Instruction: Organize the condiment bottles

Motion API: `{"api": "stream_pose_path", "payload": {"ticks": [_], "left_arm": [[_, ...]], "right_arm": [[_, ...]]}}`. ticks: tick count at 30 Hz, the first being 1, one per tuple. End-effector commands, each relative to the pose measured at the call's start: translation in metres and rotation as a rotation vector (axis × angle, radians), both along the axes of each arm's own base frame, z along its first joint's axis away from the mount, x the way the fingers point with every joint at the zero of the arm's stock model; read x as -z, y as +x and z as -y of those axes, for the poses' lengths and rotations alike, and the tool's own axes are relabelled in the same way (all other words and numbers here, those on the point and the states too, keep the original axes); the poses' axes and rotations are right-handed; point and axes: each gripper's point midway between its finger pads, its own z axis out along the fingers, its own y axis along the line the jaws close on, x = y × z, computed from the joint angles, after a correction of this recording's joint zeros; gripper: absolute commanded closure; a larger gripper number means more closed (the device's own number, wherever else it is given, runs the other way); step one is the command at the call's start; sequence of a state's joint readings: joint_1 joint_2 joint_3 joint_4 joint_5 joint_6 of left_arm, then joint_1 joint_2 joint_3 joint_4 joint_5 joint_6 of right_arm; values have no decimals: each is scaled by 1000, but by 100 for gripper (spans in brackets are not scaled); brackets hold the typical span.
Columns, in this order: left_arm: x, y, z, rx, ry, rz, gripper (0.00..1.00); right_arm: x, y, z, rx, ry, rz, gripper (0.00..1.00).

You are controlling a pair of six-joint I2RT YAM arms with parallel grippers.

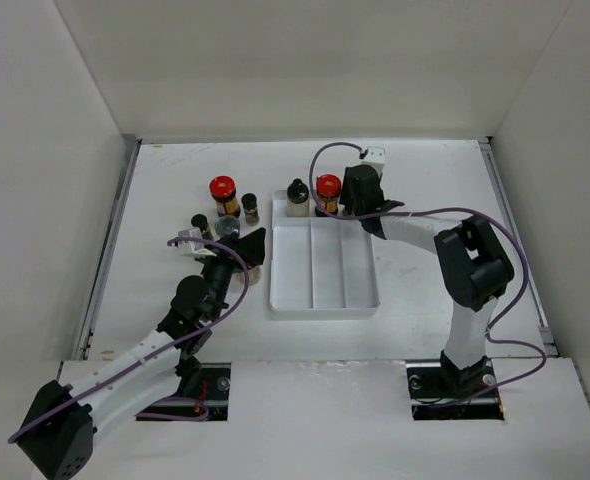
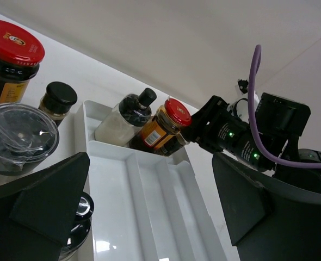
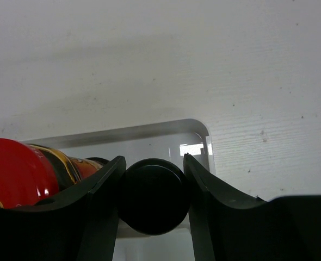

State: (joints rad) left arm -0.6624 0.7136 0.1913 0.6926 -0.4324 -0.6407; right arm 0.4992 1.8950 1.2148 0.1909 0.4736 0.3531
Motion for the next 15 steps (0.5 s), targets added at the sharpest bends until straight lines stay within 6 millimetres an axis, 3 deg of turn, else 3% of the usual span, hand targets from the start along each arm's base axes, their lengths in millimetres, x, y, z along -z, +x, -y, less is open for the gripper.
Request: {"api": "stream_pose_path", "payload": {"ticks": [1, 7, 15], "left_arm": [[-14, -2, -2, 7, -43, 46, 0], [-15, -3, -2, 7, -46, 49, 0], [-18, -4, -3, 6, -44, 57, 0]], "right_arm": [[-12, 8, -10, 5, 49, 45, 51], [-18, 3, -7, 13, 65, 55, 29], [-62, -8, 0, 24, 97, 123, 27]]}}
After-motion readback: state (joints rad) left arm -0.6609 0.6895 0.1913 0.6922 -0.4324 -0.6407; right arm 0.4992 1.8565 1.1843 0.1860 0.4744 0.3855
